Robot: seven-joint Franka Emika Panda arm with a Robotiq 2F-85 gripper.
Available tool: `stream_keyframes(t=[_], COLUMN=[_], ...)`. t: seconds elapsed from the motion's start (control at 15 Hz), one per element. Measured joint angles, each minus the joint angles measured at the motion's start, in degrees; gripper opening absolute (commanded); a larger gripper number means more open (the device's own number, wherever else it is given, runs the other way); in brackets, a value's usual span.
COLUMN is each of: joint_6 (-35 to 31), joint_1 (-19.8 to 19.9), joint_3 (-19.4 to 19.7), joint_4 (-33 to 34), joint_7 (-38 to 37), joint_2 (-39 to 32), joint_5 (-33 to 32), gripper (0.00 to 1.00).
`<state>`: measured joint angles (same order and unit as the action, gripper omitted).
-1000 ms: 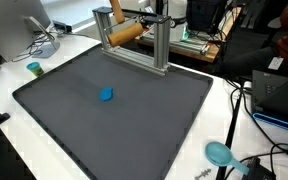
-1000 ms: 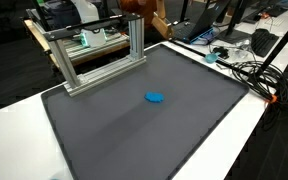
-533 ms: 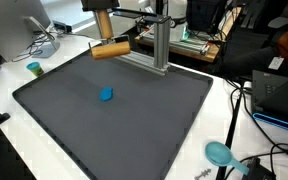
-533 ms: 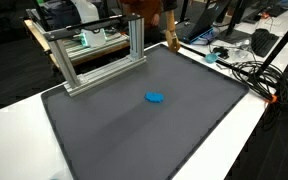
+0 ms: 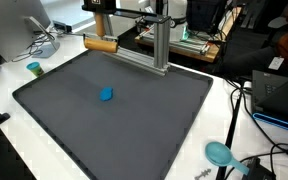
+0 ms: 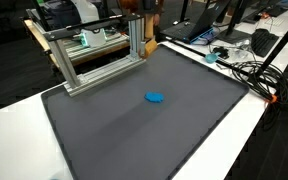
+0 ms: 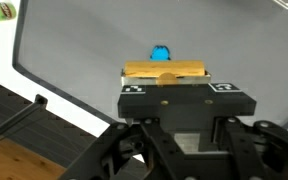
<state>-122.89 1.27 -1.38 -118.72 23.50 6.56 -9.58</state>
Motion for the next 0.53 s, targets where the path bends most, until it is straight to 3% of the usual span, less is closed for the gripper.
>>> stream_keyframes(t=[0.07,0.27,0.53], joint_6=[0.37,0.86,8.77], joint_1=[0.00,-0.03,-0.03], joint_3=[0.00,0.19,1.63], joint_4=[-0.43,-0.77,2.91], joint_7=[-1.17,-1.80,-2.52], joint_2=[0.73,1.23,1.15], joint_5=[-0.81,0.26,10.70], gripper=[0.23,0.23,0.23])
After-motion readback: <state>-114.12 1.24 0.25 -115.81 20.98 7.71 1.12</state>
